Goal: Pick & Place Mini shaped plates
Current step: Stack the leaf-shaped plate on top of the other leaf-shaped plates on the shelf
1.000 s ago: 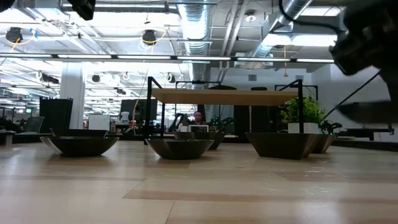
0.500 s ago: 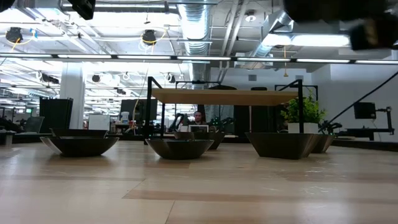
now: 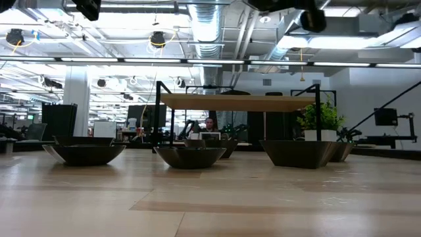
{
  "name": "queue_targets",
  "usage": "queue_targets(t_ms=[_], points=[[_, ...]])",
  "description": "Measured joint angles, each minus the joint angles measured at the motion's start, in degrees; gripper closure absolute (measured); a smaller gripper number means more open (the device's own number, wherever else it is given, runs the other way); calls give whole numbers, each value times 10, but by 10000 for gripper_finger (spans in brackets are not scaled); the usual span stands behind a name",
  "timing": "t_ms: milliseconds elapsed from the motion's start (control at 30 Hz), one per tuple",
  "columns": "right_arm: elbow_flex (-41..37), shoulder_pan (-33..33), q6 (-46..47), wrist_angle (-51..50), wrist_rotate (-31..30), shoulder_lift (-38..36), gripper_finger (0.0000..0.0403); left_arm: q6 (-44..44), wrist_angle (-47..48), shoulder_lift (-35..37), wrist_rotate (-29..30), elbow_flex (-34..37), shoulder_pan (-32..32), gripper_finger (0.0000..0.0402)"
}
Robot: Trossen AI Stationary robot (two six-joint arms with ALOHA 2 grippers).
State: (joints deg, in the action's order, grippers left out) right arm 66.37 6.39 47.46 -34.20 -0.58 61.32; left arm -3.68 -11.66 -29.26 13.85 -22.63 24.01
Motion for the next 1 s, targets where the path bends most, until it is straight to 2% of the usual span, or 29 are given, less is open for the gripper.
queue_targets(t_ms=[300,533,700,1000], points=[[121,187,-187,-77,118,115,403,0,0,0,-1,0,0,257],[210,291,-251,-80,179,235,403,0,0,0,0,0,0,257],[282,338,-287,-118,213,323,403,0,0,0,0,0,0,257],[398,373,-329,-226,217,450,403,0,0,0,0,0,0,257]])
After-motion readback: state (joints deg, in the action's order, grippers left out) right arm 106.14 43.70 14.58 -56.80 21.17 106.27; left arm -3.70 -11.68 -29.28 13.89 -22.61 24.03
